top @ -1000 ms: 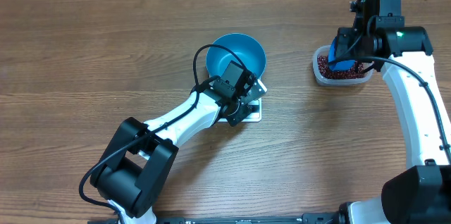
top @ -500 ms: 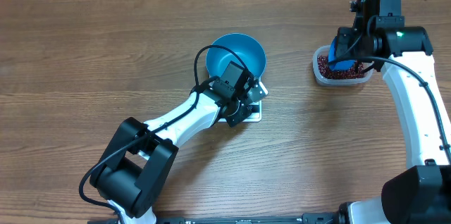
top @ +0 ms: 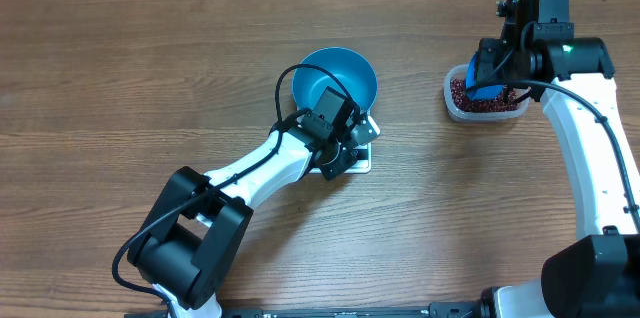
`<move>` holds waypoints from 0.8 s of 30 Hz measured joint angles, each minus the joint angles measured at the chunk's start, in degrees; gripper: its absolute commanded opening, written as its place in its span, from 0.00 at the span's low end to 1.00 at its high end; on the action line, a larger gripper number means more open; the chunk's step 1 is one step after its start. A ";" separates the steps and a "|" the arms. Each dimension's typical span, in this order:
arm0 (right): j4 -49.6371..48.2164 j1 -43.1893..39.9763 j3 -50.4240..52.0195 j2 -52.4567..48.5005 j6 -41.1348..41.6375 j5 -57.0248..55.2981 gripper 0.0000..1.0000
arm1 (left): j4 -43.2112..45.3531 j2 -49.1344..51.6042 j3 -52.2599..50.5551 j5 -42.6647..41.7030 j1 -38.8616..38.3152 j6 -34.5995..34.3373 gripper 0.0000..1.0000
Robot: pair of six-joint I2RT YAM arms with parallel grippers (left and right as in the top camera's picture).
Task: Scoop item into bowl and weigh 150g on scale
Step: 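Press the TARE button on the scale with the left gripper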
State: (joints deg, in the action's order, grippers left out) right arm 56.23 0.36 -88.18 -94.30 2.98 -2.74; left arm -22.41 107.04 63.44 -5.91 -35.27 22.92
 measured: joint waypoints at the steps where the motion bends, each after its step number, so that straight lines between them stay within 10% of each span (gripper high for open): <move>1: 0.02 0.00 0.00 0.00 -0.02 0.02 0.04 | 0.00 0.00 0.00 0.00 0.00 0.00 0.04; 24: -0.04 0.00 0.00 0.00 0.00 0.02 0.04 | -5.73 0.11 1.95 -0.07 -0.02 0.00 0.04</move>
State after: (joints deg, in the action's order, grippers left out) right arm 56.18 0.36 -88.18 -94.30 2.98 -2.72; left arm -28.14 107.15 65.39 -5.98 -35.29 22.92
